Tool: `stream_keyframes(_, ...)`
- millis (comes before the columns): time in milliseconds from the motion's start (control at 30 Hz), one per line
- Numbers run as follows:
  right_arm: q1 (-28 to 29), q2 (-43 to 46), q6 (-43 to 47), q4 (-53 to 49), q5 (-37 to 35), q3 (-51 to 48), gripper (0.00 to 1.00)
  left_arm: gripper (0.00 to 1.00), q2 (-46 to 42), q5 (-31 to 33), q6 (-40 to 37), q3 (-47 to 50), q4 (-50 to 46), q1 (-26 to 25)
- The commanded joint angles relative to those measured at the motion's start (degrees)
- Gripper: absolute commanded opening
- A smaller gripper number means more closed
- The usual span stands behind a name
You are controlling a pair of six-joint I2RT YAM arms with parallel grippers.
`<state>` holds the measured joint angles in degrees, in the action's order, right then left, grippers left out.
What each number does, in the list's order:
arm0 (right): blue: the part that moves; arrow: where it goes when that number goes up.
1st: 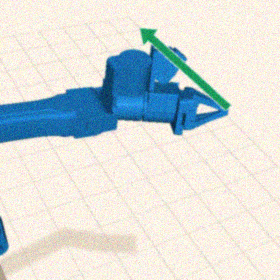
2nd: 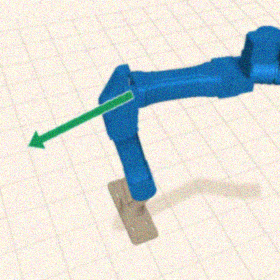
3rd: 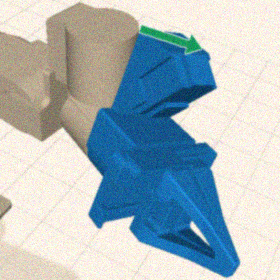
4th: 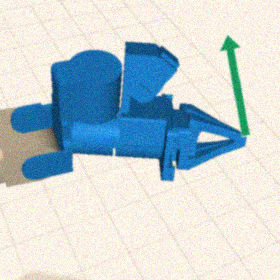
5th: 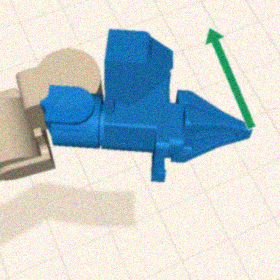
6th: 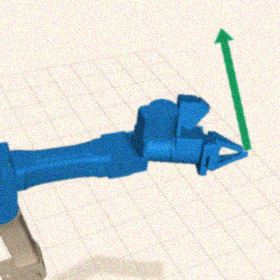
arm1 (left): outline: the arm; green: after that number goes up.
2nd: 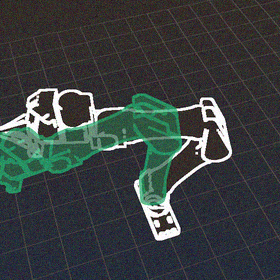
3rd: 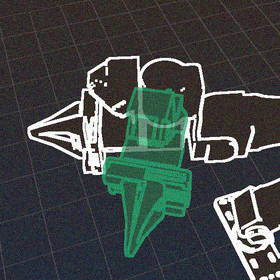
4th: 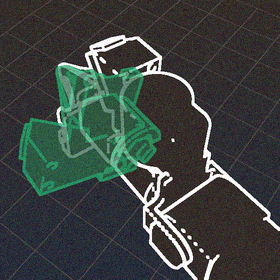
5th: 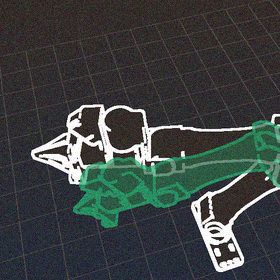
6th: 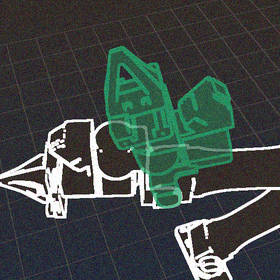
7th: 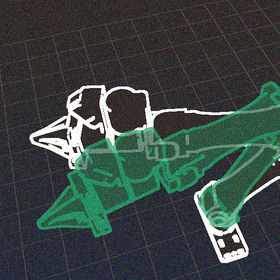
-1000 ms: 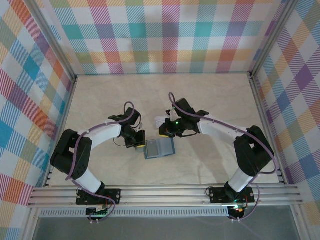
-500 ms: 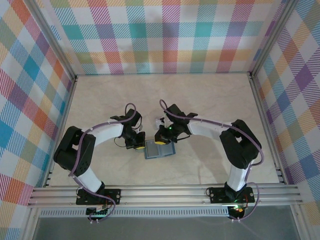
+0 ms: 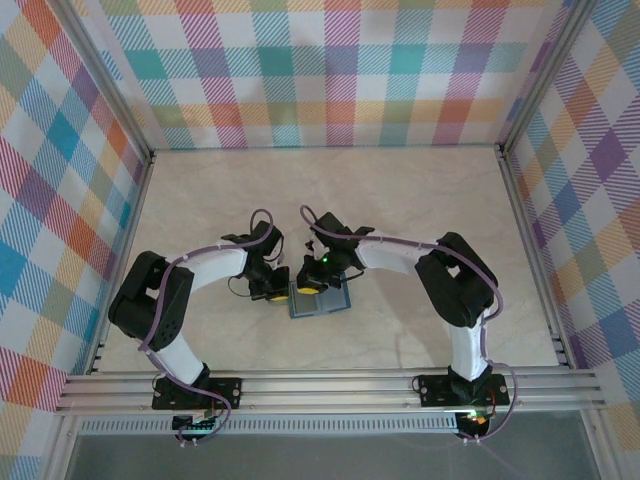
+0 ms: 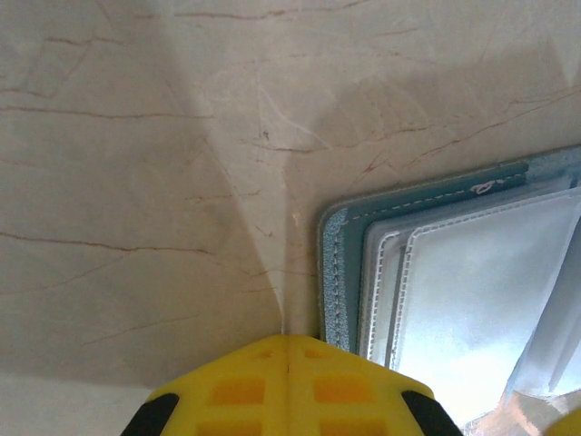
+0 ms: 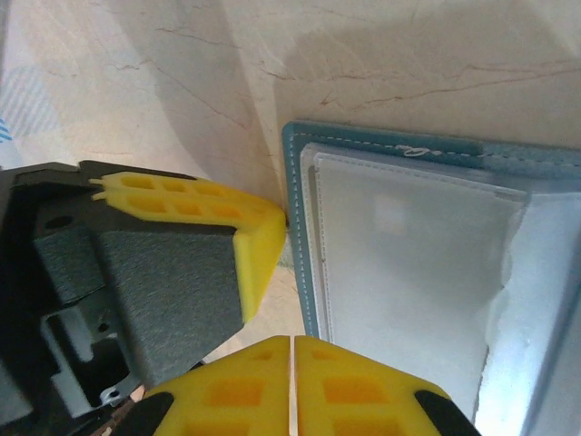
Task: Take the credit cards out of the card holder
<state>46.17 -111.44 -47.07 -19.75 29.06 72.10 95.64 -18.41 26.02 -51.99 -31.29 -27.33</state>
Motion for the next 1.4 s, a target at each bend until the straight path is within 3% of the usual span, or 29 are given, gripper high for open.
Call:
stream_keyframes(0,0.75,-1.73,-0.83,-0.91,1.15,2.12,0.12,0.00,0.58,1.01,-0.89,1.52,-0.12,-0.39)
stream_keyframes(267,1.63,-4.46,0.60,-3.91,0.20,3.86,0.15,0.00,0.13,1.04,-0.86,1.41,-0.31,-0.43)
stream_keyframes(600,2.56,-5.61,4.48,-14.09,-6.55,7.68,0.25,0.00,-0.25,1.10,-0.54,1.49,-0.29,-0.37)
stream_keyframes(1000,3.80,-6.85,7.24,-23.63,-14.12,12.12,0.31,0.00,-0.70,1.15,-0.57,1.31,-0.53,-0.44)
stream_keyframes(1367,5.68,-9.14,9.26,-31.01,-20.65,17.62,0.45,0.00,-0.55,1.01,-0.62,1.02,-0.63,-0.44)
